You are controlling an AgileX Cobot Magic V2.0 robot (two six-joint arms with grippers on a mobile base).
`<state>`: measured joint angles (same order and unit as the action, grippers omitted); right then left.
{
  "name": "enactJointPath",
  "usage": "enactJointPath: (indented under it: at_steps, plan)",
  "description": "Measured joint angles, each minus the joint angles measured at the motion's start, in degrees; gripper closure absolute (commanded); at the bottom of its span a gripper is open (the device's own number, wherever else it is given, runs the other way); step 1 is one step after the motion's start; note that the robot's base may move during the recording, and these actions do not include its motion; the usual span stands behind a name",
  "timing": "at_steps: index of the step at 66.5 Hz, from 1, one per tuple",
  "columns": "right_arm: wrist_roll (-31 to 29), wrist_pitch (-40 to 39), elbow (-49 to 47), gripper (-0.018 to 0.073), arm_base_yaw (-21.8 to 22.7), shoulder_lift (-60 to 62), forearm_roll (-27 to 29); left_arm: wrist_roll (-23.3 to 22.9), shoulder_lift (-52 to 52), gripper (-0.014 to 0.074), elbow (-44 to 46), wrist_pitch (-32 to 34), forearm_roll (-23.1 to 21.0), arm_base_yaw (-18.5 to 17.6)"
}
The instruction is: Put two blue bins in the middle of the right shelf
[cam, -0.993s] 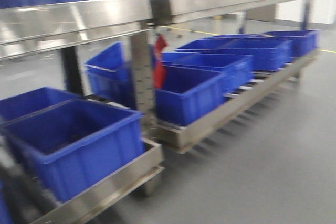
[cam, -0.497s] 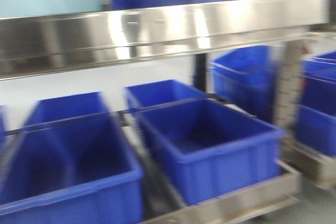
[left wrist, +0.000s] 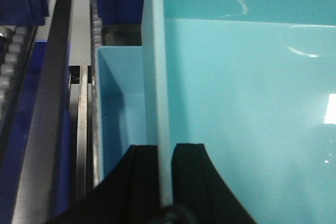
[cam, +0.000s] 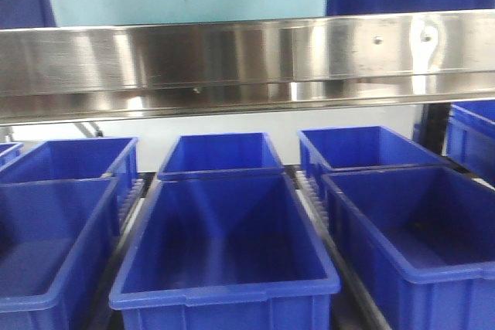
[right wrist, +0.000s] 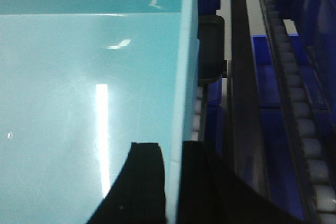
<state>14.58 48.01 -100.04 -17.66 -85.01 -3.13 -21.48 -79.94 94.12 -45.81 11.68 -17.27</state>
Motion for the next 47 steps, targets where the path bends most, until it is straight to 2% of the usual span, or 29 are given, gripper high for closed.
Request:
enactJointPath:
  at_steps: [47]
  plan:
    - [0.0, 0.0, 0.0, 0.0712, 0.0, 0.0, 0.0, 0.0, 0.0, 0.0707, 0.0, 0.0, 0.0, 0.0]
